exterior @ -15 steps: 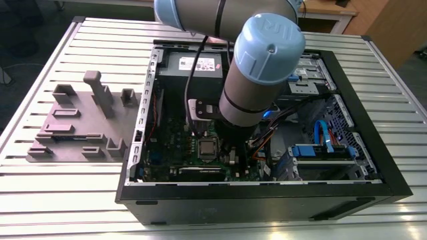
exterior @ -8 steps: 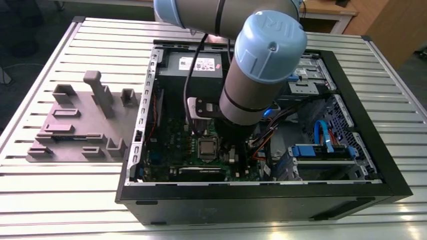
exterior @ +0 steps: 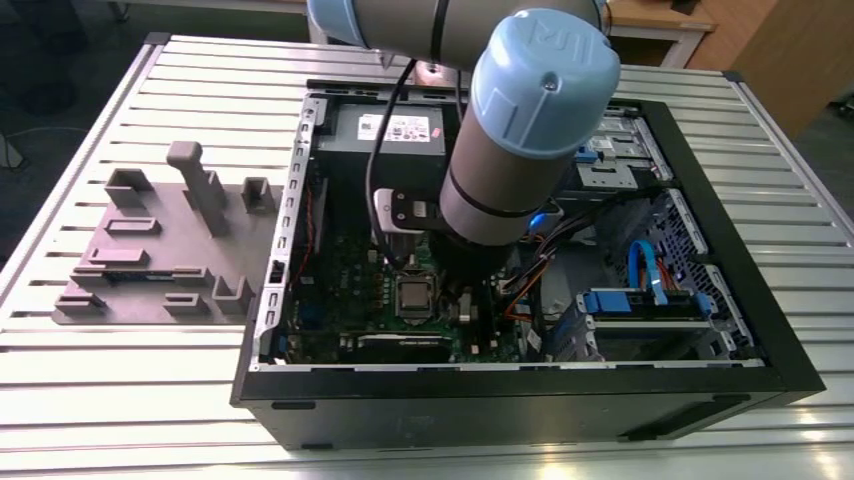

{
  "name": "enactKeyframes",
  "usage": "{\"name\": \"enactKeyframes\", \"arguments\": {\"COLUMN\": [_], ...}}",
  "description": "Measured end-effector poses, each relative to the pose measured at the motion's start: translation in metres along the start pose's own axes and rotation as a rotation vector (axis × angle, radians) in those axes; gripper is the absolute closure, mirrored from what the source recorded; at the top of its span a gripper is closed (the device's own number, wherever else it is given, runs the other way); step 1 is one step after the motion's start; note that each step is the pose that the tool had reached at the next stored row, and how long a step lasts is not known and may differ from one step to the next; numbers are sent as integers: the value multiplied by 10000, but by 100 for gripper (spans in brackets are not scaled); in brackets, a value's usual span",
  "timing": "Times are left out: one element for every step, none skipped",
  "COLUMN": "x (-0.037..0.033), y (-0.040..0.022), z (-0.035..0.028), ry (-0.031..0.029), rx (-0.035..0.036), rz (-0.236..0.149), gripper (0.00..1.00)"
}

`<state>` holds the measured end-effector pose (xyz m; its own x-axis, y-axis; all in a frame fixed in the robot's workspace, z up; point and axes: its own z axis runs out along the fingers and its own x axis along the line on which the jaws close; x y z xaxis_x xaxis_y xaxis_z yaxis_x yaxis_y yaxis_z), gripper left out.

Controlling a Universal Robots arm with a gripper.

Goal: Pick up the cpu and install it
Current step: 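Install the first cpu locking lever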

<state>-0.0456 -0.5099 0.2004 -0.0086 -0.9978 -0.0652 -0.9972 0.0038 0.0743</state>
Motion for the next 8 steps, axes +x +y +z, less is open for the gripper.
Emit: {"name": "enactKeyframes", "arguments": {"x": [-1,-1,-1,-1,-1,-1,-1,-1], "y": [0,1,1,1,1,1,1,1], "z": [-6,-10,-12,-12,-13,-13,-13,-12], "ry": [-2,-2,-2,-2,-10,-19,-20,-20], "rx": [0,0,0,0,-1,-1,-1,-1], "rz": [0,0,0,0,-1,-1,-1,-2], "gripper": [90,90,90,90,90,90,90,90]}}
